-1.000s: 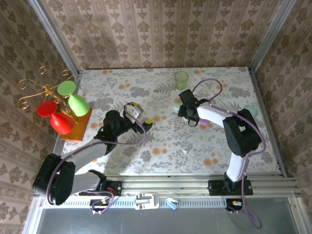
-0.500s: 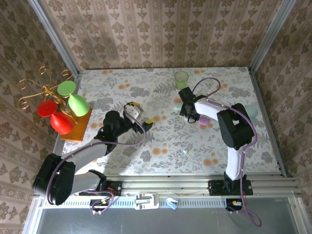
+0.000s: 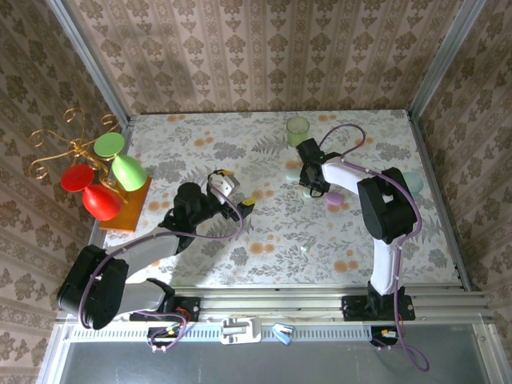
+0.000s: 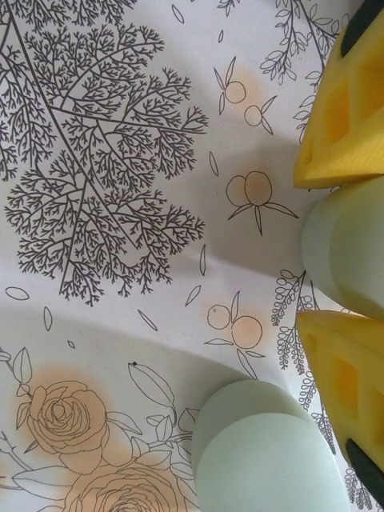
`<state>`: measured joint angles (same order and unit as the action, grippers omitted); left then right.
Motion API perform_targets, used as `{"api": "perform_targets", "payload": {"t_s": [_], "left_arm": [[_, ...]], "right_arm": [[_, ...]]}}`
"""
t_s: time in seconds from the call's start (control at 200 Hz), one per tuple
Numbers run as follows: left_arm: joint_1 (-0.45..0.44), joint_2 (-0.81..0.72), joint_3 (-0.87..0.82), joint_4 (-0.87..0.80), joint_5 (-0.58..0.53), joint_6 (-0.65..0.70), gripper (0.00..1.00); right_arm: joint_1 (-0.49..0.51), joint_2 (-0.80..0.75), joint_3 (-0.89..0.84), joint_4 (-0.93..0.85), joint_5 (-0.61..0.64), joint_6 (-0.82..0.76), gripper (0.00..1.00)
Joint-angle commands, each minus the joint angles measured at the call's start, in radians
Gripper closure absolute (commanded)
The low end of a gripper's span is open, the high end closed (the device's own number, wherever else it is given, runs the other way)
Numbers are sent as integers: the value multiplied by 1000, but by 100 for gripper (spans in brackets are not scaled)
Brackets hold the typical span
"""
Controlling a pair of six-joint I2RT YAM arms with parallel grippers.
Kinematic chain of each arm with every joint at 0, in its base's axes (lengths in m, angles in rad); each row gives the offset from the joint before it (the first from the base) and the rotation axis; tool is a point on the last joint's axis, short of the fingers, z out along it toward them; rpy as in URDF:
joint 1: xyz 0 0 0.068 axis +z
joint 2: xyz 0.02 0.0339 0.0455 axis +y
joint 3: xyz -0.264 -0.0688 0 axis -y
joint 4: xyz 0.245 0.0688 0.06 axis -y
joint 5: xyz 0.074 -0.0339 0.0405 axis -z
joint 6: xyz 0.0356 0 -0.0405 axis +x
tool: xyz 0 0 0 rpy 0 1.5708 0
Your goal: Insert the wireless bluetooth earbuds into the charging case
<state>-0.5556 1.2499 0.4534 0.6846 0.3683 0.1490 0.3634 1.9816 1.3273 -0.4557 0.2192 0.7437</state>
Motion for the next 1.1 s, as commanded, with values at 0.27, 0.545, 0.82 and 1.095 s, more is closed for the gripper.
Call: {"api": "perform_targets", "payload": {"t_s": [0.27,0.545,0.82,1.095], "left_arm": [[-23,38,1,78,-4,-31,0],[-44,81,-1,136,-14,-44,0],[-115,184,13,273,-53,-1,0],[-209,382,66,521,-193,62,4]], "right_arm": [[-29,19,-13,6,-95,48,56],[-32,-38,-40,12,-109,55,65],[-31,-192,-127,41,-170,83,65],[-31,-400,-253,129,-326,192,65]]}}
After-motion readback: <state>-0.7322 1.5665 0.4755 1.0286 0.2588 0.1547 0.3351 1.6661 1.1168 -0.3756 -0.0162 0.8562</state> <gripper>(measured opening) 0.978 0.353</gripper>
